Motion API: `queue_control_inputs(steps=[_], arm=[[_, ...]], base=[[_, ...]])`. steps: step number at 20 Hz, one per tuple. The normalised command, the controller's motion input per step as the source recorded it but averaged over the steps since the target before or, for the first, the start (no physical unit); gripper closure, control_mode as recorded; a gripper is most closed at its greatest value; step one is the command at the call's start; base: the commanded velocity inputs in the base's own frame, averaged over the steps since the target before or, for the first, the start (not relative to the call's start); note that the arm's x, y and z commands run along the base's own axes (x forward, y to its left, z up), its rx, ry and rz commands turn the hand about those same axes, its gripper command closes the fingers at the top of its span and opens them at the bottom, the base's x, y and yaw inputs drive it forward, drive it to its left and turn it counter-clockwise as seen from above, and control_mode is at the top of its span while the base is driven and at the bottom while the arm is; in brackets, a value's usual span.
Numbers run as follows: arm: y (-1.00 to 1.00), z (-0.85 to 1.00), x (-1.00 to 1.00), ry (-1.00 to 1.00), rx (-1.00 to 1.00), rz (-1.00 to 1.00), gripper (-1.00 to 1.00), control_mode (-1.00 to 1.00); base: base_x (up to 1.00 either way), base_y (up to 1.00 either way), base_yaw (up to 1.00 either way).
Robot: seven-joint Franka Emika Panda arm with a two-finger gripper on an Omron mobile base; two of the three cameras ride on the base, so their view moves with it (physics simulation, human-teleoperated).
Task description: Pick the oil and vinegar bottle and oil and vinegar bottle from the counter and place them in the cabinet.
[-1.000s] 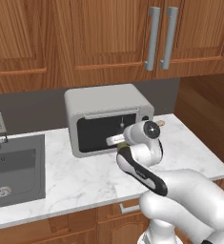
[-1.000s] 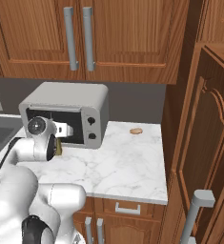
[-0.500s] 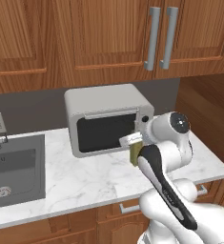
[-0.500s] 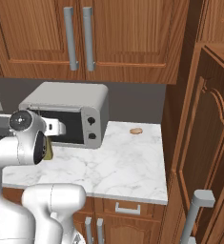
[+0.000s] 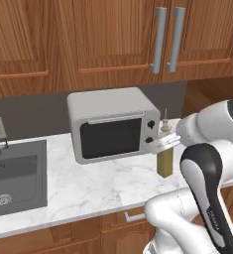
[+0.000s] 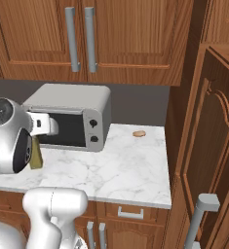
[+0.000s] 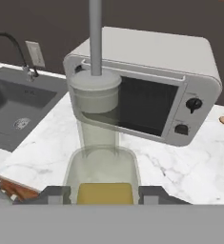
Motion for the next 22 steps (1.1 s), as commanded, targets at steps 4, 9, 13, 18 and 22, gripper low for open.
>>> queue_control_inputs(steps=[4, 9, 13, 18, 22], arm=[[-0.15, 0.15, -0.76, -0.31, 0.04, 0.08, 1.0, -1.0], [-0.01, 0.18, -0.52, -0.45, 0.05, 0.06, 1.0, -1.0], [-0.02, 0.04, -0.2, -0.3, 0.01, 0.05, 1.0, -1.0], [0.0, 0.0, 0.0, 0.0, 0.0, 0.0, 1.0, -1.0], [0.0, 0.0, 0.0, 0.0, 0.0, 0.0, 1.0, -1.0]], base=[[0.0, 0.0, 0.0], [0.0, 0.0, 0.0], [0.0, 0.0, 0.0], [0.0, 0.0, 0.0], [0.0, 0.0, 0.0]])
